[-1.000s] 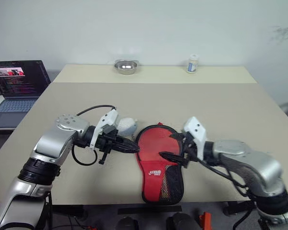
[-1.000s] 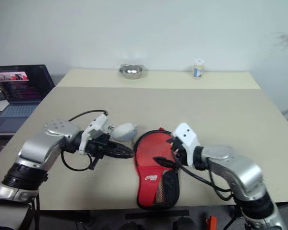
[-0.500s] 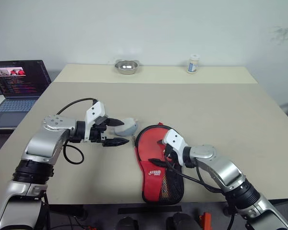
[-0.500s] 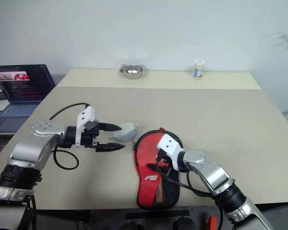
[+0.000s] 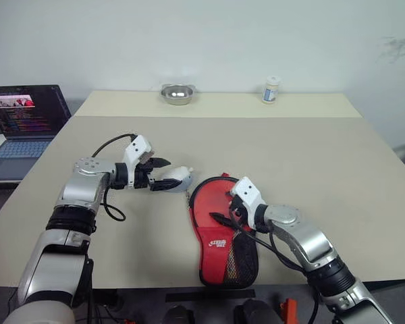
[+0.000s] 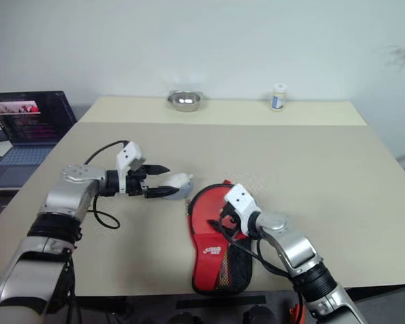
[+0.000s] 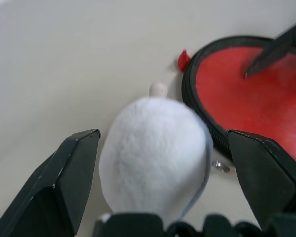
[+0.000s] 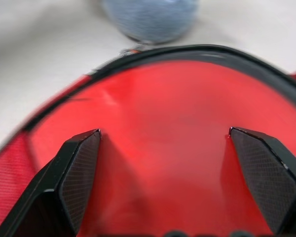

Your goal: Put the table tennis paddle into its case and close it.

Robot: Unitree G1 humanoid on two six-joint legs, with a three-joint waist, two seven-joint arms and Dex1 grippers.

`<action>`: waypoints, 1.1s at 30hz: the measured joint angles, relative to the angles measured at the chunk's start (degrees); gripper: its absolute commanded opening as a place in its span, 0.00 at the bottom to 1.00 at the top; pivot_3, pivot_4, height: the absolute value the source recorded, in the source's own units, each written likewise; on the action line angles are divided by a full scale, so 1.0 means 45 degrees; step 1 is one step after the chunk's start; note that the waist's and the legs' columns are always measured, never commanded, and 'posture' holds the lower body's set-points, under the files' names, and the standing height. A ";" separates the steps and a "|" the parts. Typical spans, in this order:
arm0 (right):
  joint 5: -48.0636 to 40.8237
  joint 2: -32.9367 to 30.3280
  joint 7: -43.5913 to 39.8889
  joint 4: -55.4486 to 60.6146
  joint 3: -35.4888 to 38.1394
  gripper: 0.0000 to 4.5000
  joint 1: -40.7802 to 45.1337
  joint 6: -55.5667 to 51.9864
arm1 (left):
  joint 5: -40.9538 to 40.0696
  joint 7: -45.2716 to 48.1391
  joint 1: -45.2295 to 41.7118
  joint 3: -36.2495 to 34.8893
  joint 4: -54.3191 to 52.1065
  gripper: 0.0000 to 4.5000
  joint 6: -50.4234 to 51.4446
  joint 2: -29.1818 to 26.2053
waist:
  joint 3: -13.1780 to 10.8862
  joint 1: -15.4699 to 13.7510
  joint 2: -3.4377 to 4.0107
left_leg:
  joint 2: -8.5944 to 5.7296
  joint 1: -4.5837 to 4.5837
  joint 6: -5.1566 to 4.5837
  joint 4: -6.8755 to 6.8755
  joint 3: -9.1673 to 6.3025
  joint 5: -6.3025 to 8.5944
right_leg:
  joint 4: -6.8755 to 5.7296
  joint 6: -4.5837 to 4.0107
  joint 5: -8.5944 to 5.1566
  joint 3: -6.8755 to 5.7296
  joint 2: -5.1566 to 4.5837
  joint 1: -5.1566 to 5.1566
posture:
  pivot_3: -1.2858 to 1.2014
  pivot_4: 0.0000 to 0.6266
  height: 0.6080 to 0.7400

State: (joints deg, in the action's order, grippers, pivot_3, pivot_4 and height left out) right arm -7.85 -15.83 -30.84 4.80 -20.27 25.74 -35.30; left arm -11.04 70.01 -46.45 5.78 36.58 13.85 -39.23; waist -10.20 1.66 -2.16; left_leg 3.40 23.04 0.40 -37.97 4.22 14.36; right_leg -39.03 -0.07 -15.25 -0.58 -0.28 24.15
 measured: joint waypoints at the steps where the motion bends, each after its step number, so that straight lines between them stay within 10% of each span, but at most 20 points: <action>1: 0.0006 0.0008 0.0020 -0.0004 0.0019 1.00 0.0000 -0.0017 | 0.0084 0.0157 -0.0107 0.0087 0.0280 0.99 -0.0060 0.0094 | 0.0000 0.0000 0.0000 | 0.0000 -0.0001 0.0000 -0.0001 0.0000 0.0000 | -0.0002 0.0000 0.0000 -0.0001 0.0000 -0.0001 | 0.52 0.24 1.00; 11: 0.0053 0.0058 0.0112 0.0033 0.0083 1.00 -0.0005 -0.0093 | 0.1395 -0.0160 -0.1704 0.0301 0.4114 0.99 -0.1181 0.1340 | 0.0006 0.0001 -0.0010 | -0.0010 0.0000 0.0000 -0.0007 0.0002 0.0000 | -0.0004 0.0001 0.0002 0.0001 0.0004 -0.0004 | 0.52 0.24 1.00; 24: 0.0333 0.0183 0.0231 0.0157 0.0201 1.00 -0.0056 -0.0334 | 0.1655 0.0380 -0.1582 0.0258 0.3795 0.15 -0.0970 0.1714 | 0.0012 0.0003 -0.0017 | -0.0013 0.0000 0.0001 -0.0007 0.0001 0.0000 | -0.0004 0.0001 0.0003 0.0001 0.0003 -0.0006 | 0.52 0.24 1.00; 33: 0.0367 -0.0025 -0.0122 0.1073 -0.0232 1.00 -0.0255 -0.1517 | 0.1766 -0.0205 -0.1823 0.0229 0.3544 0.07 -0.0587 0.2643 | 0.0035 -0.0041 -0.0040 | -0.0018 -0.0002 0.0001 -0.0012 -0.0014 -0.0001 | -0.0005 0.0001 0.0003 -0.0010 0.0002 -0.0017 | 0.52 0.24 1.00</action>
State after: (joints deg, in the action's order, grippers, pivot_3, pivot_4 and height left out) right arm -6.20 -15.94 -31.39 9.62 -21.31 24.59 -42.13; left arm -3.09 69.09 -54.65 6.82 52.53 11.21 -27.34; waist -10.04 1.48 -2.35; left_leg 3.32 23.03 0.40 -38.03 4.16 14.36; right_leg -39.05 -0.06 -15.24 -0.63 -0.27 24.07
